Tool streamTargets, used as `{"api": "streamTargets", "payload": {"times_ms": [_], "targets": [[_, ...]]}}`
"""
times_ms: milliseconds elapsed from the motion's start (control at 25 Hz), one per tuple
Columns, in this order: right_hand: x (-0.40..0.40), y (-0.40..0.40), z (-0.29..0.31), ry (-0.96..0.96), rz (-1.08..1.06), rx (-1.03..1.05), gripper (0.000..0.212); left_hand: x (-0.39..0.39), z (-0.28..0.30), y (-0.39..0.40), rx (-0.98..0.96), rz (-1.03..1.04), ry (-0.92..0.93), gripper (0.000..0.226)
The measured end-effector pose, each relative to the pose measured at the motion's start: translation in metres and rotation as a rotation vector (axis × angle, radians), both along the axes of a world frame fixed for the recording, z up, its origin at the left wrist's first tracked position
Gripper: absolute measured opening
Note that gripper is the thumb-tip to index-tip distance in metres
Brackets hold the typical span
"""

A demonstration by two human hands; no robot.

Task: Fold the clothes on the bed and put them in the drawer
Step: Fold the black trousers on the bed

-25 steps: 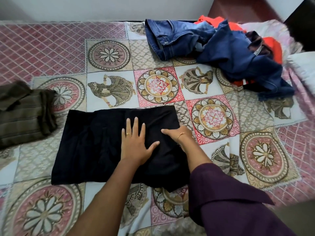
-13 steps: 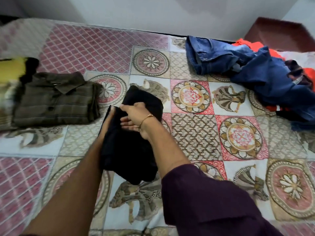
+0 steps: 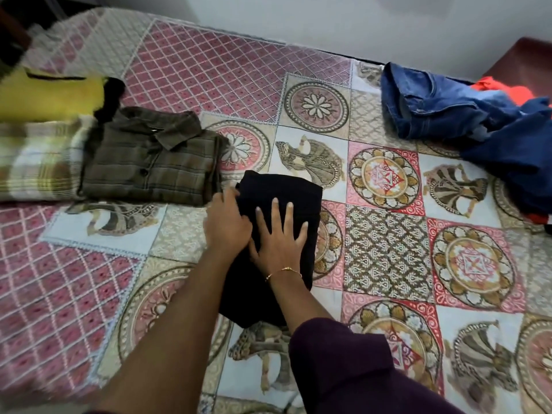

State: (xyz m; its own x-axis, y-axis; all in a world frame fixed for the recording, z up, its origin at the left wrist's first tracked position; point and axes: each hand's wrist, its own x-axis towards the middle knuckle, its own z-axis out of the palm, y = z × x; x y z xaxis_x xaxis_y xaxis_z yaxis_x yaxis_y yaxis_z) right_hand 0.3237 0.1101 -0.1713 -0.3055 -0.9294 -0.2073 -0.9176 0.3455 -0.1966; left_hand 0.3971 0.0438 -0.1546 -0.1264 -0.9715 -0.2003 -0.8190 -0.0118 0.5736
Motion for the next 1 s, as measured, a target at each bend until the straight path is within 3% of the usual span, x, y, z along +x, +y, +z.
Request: {"api": "streamTargets", "payload": {"times_ms": [40, 120, 280, 440, 560, 760, 840, 920, 1000], "targets": [[0.001, 0.000, -0.001, 0.017, -0.010, 0.067, 0.062, -0.001, -0.005, 0.003, -0.080, -0.069, 0.090, 0.037], [0.002, 0.000, -0.007, 0.046, 0.004, 0.053, 0.068, 0.006, -0.023, 0.006, -0.054, -0.192, 0.194, 0.034], [0.001, -0.006, -0.021, -0.012, 0.088, 0.083, 0.071, 0.022, -0.049, 0.002, 0.078, -0.365, 0.099, 0.054], [-0.005, -0.005, -0.018, -0.054, 0.126, 0.123, 0.079, 0.017, -0.045, 0.000, 0.186, -0.344, 0.059, 0.057], [-0.007, 0.009, -0.017, 0.003, 0.168, 0.097, 0.072, 0.024, -0.036, 0.008, 0.200, -0.356, -0.044, 0.054], [-0.005, 0.032, -0.006, -0.091, 0.123, 0.021, 0.059, 0.043, -0.018, 0.040, -0.066, -0.113, -0.190, 0.044], [-0.002, 0.050, -0.004, -0.125, 0.122, 0.016, 0.064, 0.054, -0.014, 0.058, -0.025, -0.010, -0.057, 0.038], [0.003, 0.074, -0.005, -0.183, 0.129, -0.029, 0.080, 0.068, -0.012, 0.076, 0.129, 0.055, 0.232, 0.036], [0.008, 0.093, -0.007, -0.133, 0.137, -0.090, 0.075, 0.081, -0.006, 0.086, 0.299, 0.027, 0.444, 0.050]]}}
